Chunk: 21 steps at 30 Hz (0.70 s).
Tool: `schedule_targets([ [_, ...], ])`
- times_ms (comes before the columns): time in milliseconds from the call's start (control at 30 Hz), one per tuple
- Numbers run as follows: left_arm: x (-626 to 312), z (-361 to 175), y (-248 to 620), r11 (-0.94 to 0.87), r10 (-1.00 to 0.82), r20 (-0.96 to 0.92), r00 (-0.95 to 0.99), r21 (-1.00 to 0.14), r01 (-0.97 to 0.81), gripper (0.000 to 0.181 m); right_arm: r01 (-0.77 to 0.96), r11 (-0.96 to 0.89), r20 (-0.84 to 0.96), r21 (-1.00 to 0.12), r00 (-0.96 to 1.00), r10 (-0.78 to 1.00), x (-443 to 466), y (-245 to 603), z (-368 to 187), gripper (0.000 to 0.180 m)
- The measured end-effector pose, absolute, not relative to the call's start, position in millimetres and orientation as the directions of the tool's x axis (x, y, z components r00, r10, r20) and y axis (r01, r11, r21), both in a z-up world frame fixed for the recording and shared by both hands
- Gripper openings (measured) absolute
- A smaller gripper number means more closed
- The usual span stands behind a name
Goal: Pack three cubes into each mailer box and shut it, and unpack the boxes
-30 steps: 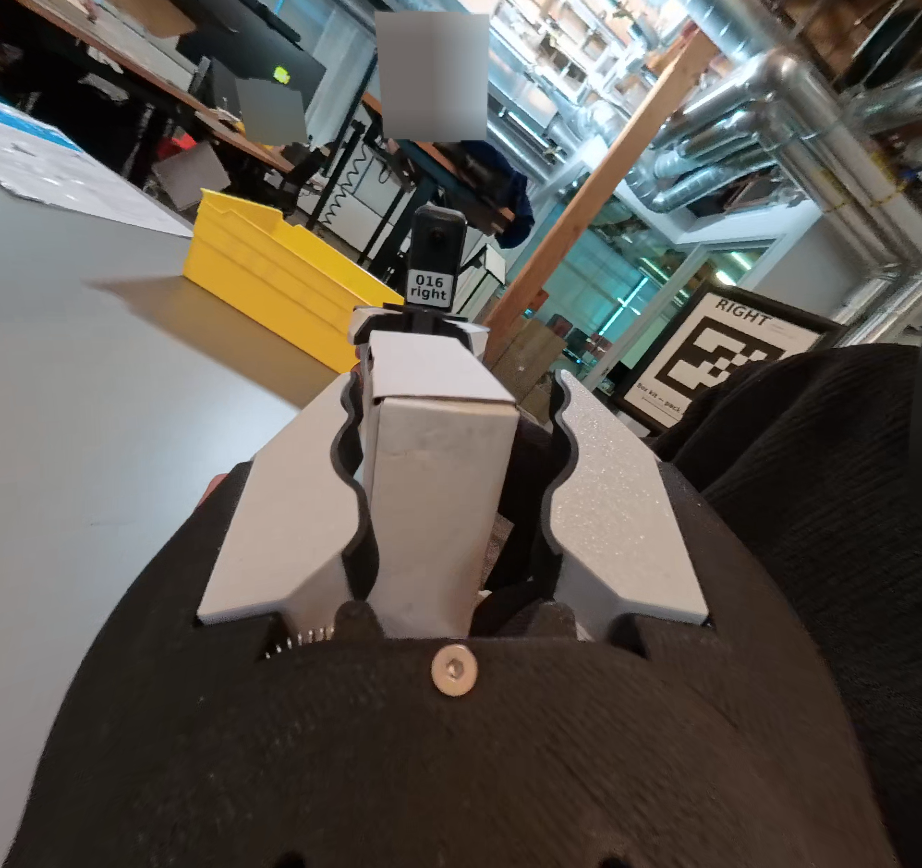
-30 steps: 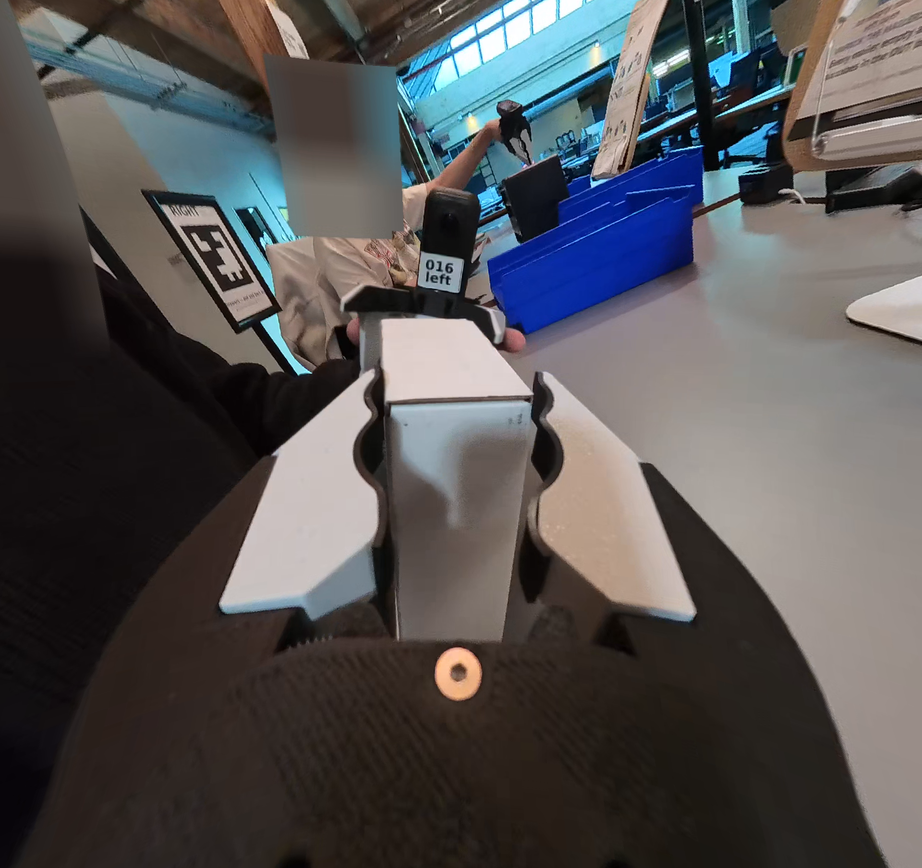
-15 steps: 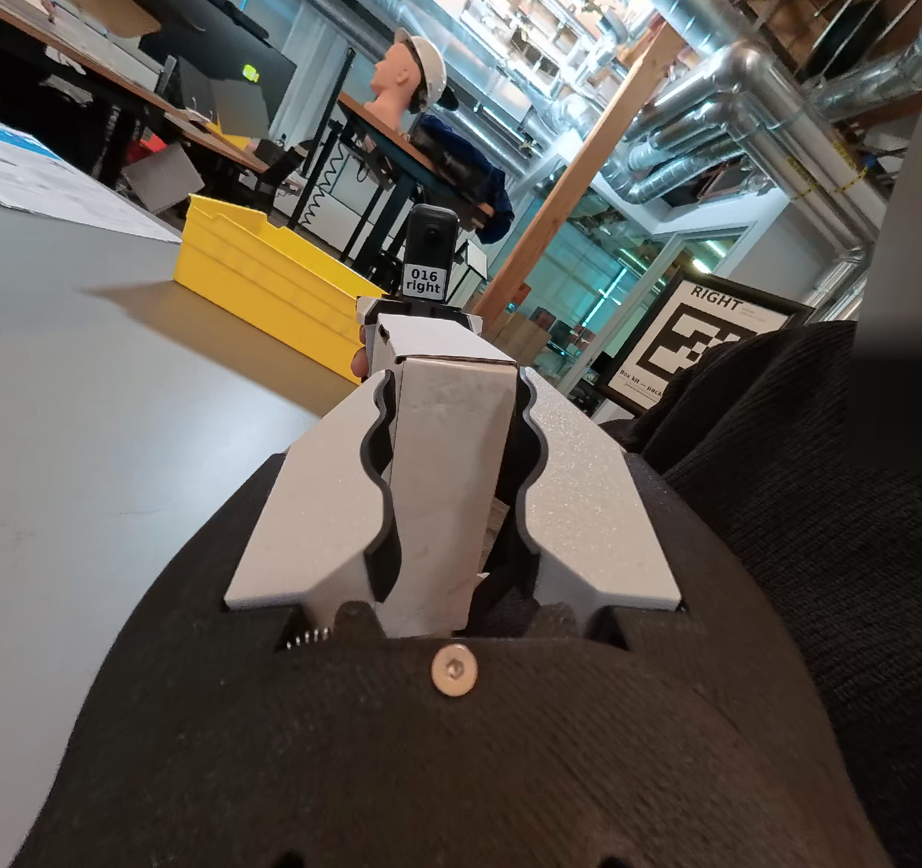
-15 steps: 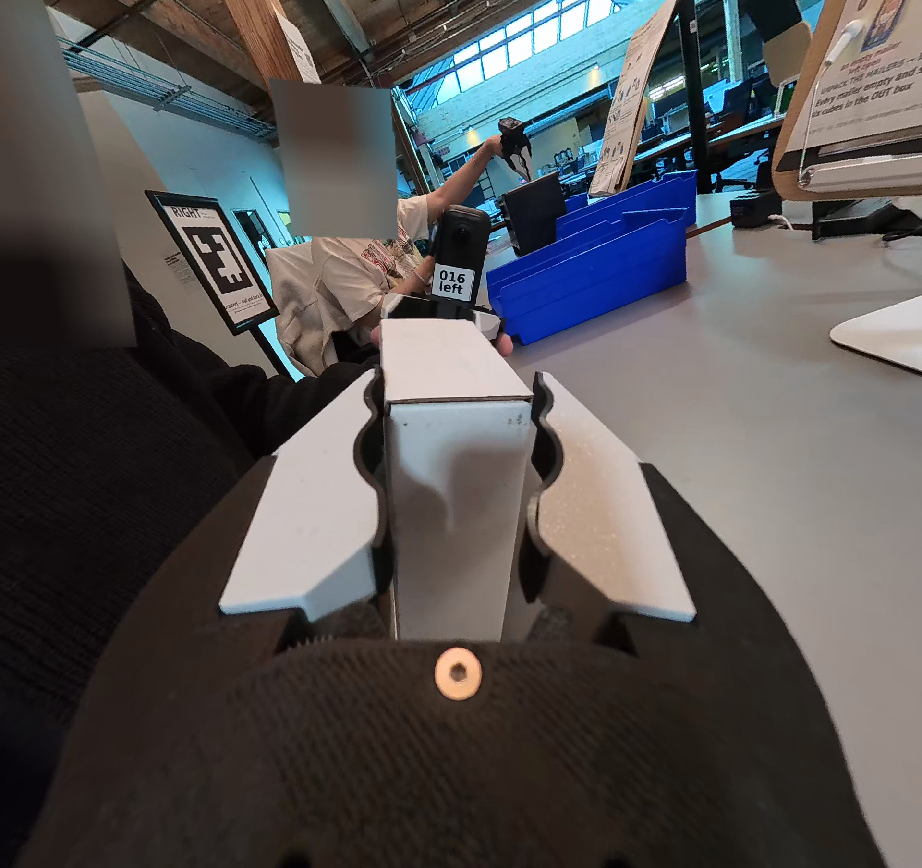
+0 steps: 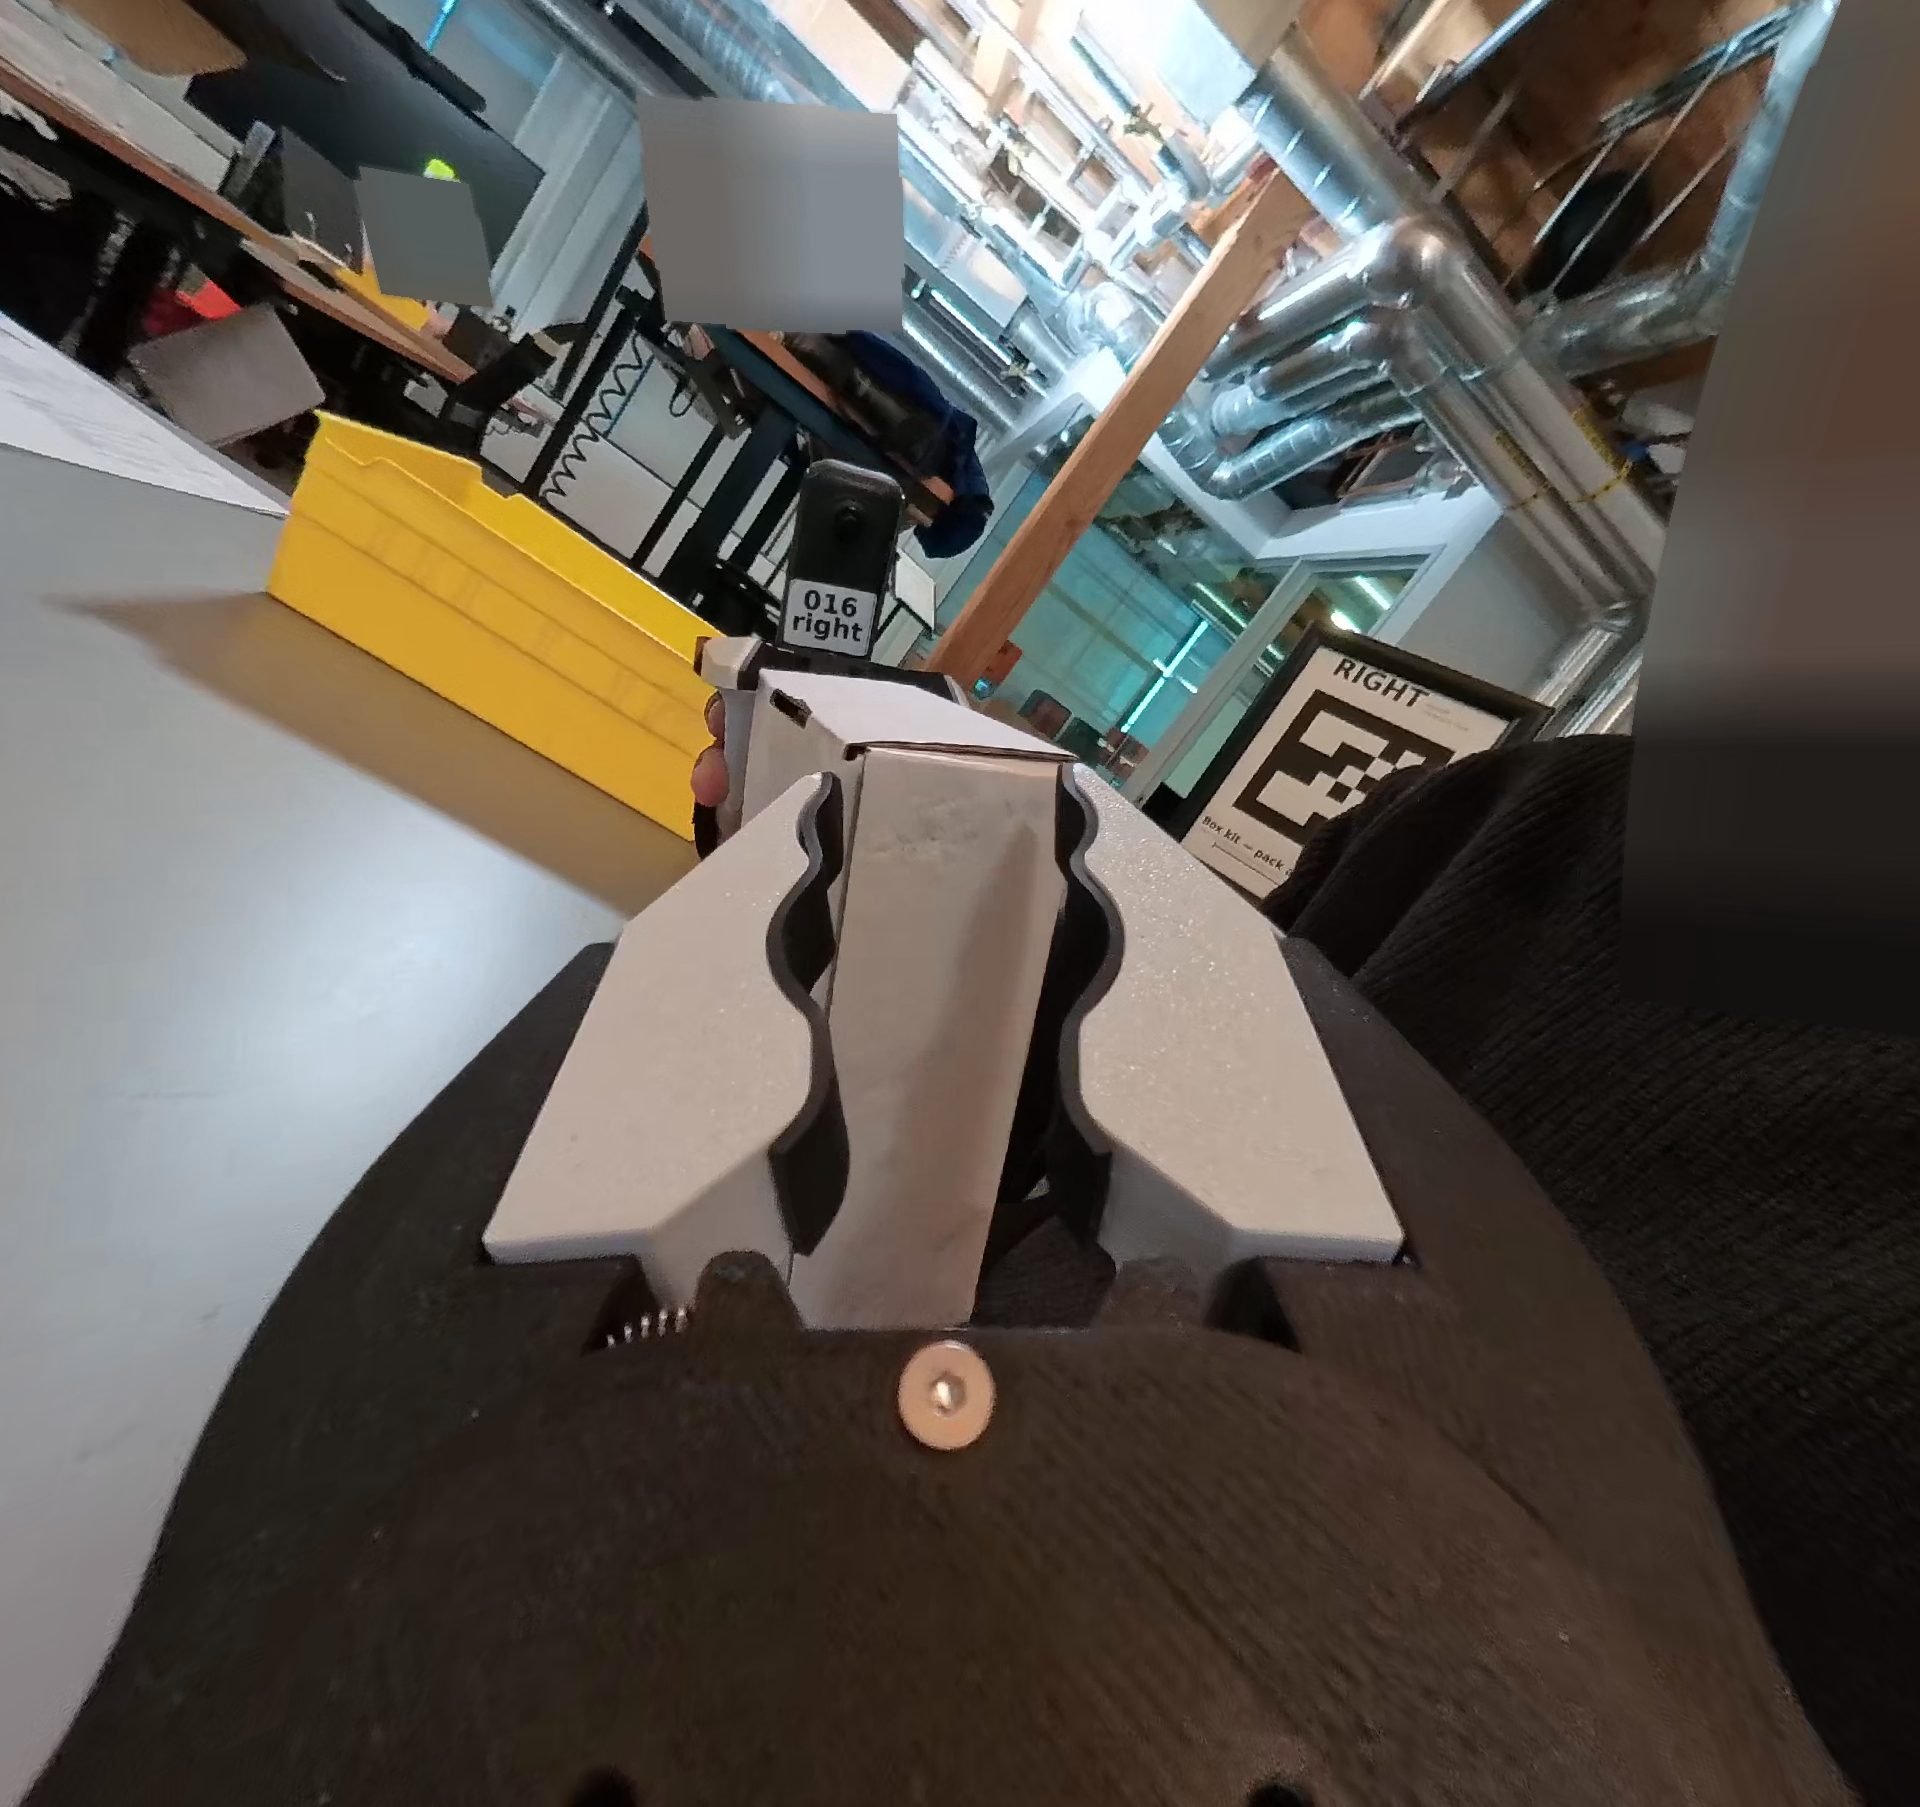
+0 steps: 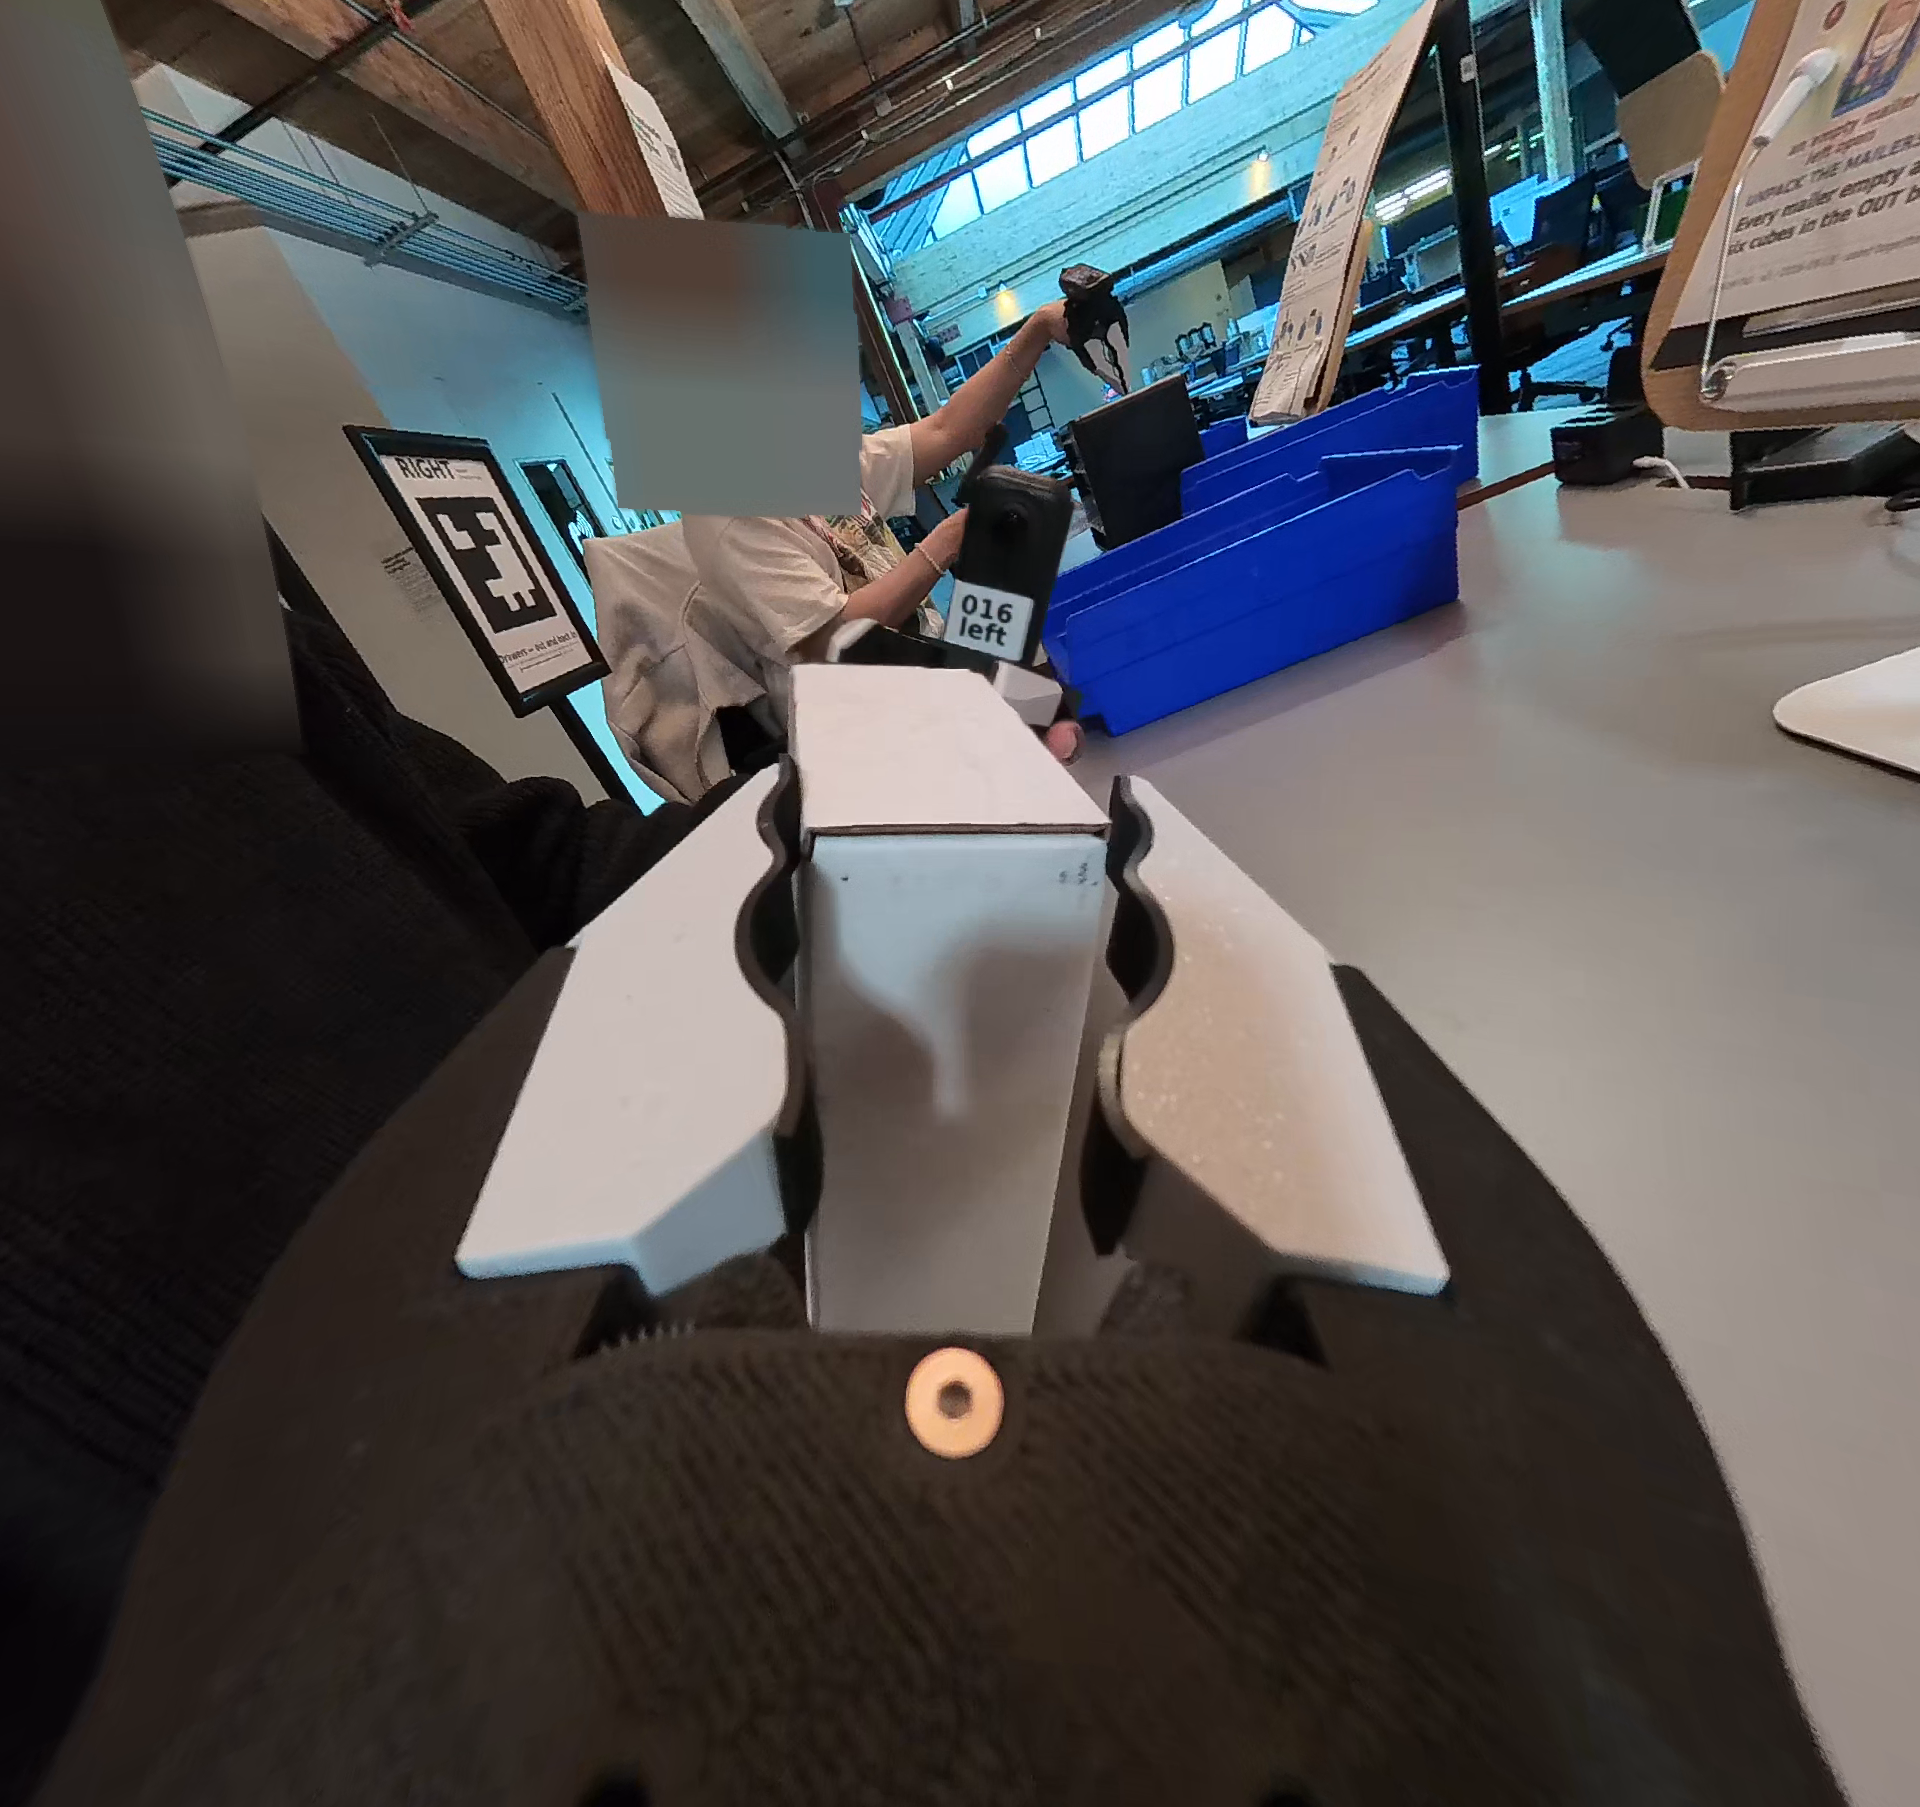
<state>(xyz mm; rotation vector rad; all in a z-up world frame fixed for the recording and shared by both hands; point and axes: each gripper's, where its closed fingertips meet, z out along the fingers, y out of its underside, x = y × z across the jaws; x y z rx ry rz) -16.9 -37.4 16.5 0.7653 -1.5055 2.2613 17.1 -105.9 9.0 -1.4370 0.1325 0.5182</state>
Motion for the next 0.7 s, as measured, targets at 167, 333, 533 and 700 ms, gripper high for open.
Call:
schedule_targets([
  [167, -15.5, 17.9, -35.5, -0.428, 0.025, 0.617, -0.786, -0.704, -0.567, 0.027, -0.424, 0.054, -0.395, -0.904, 0.877, 0.274, 15.2, -105.9, 12.0, 0.06],
  [333, -16.0, 22.4, -31.3, -0.456, 0.06, 0.617, -0.785, -0.683, -0.571, 0.017, -0.434, 0.071, -0.4, -0.898, 0.874, 0.276, 17.4, -107.5, 14.8, 0.06],
  [533, -15.4, 19.9, -34.1, -0.436, 0.033, 0.616, -0.787, -0.7, -0.566, 0.013, -0.436, 0.085, -0.4, -0.896, 0.876, 0.271, 20.0, -109.9, 17.5, 0.059],
  [700, -18.1, 24.1, -32.5, -0.46, 0.103, 0.618, -0.779, -0.665, -0.589, 0.013, -0.455, 0.087, -0.414, -0.886, 0.863, 0.291, 18.8, -109.8, 18.0, 0.06],
])
